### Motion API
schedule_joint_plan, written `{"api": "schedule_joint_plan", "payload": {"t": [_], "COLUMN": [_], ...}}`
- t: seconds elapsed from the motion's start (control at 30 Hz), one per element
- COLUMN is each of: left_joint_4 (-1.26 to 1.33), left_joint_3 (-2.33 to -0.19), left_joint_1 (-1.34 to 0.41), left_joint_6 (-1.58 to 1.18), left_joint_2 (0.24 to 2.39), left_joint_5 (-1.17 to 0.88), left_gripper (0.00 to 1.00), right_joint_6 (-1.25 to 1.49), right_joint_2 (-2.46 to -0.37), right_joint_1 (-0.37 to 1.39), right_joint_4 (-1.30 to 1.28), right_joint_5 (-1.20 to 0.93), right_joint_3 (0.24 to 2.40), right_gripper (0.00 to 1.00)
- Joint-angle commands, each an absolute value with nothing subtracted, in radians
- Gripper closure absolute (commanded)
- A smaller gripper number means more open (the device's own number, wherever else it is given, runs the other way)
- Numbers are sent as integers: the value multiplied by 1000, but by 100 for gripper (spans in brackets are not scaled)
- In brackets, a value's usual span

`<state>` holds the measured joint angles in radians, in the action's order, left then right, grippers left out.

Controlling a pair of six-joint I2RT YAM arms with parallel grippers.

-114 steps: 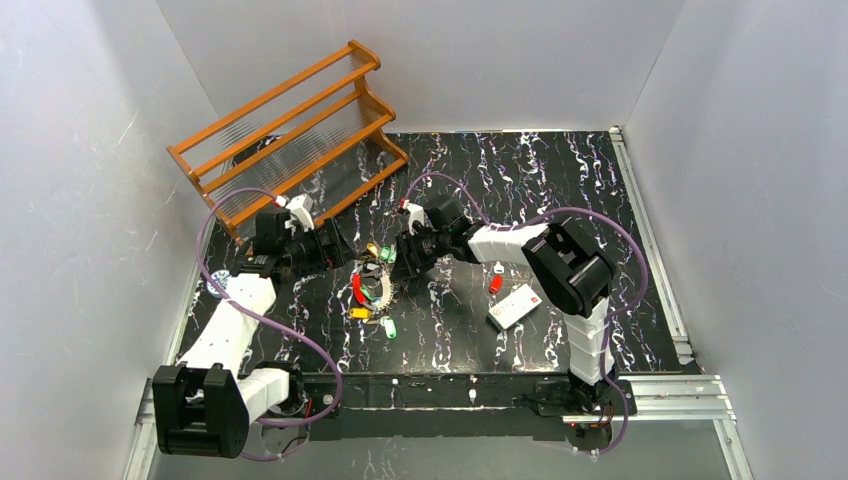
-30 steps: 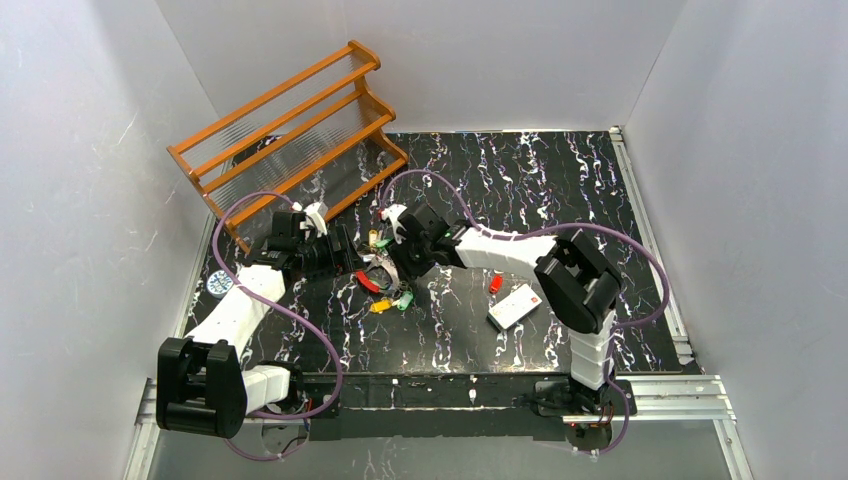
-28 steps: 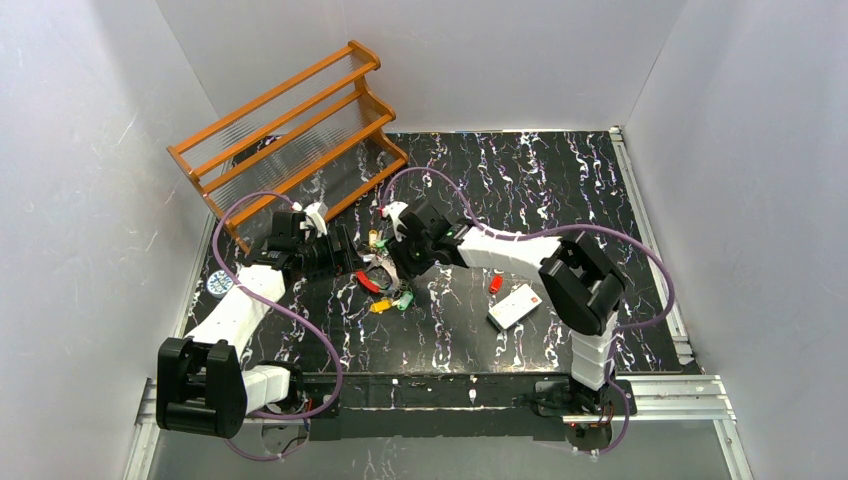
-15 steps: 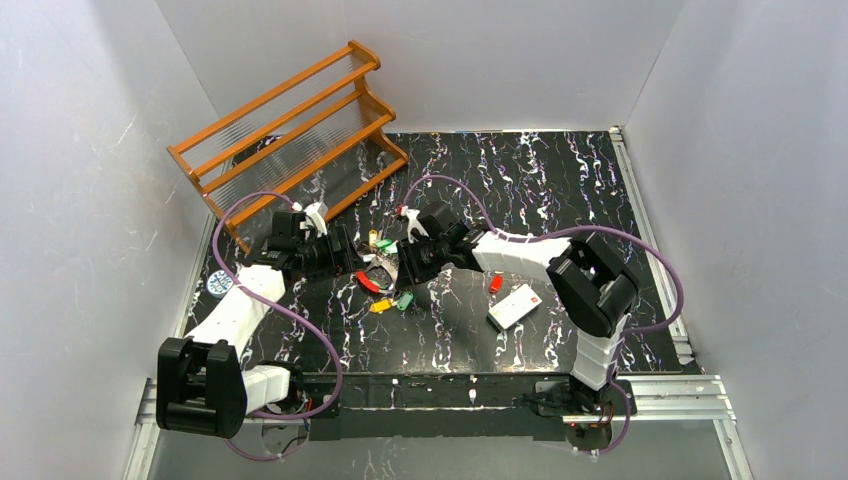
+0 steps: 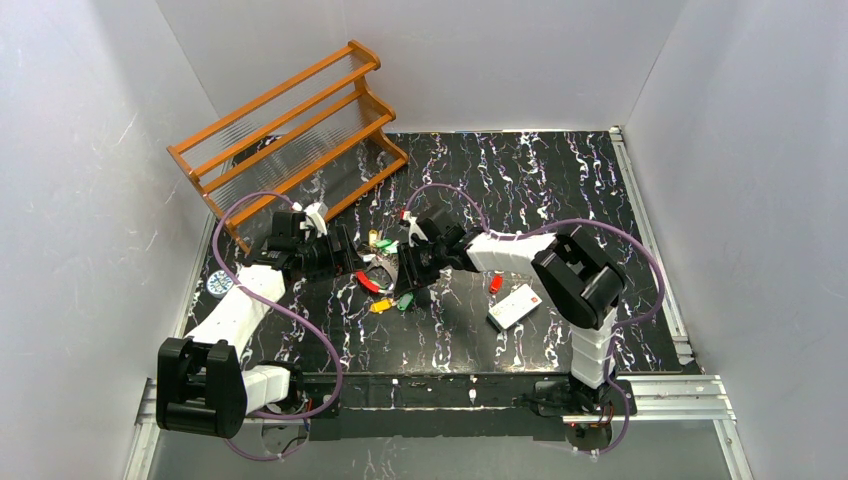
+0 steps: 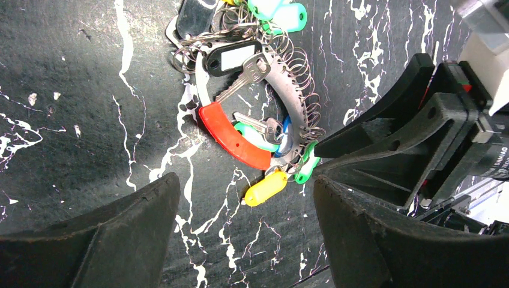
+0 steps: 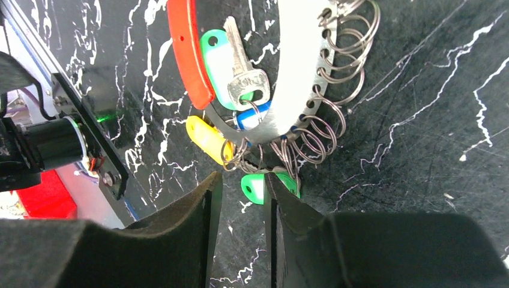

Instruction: Put the keys on the keyring

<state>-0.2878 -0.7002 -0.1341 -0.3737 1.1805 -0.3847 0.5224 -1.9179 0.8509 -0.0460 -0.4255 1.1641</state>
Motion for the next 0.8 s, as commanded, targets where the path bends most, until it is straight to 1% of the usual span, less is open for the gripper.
{"api": "schedule_joint_plan", "payload": {"t": [0.0, 0.13, 0.3, 0.5, 0.67, 0.7, 0.77], "left_joint_4": [-306, -305, -307, -306, -305, -307, -306], "left_joint_3": [-712, -712, -712, -711, -710, -710, -710], "left_joint_1": [-138, -138, -138, -138, -137, -138, -138], "left_joint_6": [-359, -359, -359, -360, -360, -360, -360], "left_joint_2": [1154, 1155, 1155, 1154, 1154, 1152, 1152], "left_joint_5": [-390, -390, -388, -388, -390, -390, -390], "left_gripper": [20, 20, 20, 20, 20, 20, 20], "right_joint_6": [528, 525, 538, 528, 530, 529, 519], "right_joint_2": [-1922, -1935, -1968, -1980, -1987, -1990, -1994], "right_joint_1": [846, 847, 847, 847, 846, 847, 847], "right_joint_4": [-45, -33, -8, -11, 20, 21, 19], "right_joint_5": [-415, -418, -453, -414, -400, -395, -381], "right_joint_3": [1167, 1165, 1181, 1186, 1188, 1192, 1201], "right_gripper": [60, 60, 64, 67, 68, 69, 75]}}
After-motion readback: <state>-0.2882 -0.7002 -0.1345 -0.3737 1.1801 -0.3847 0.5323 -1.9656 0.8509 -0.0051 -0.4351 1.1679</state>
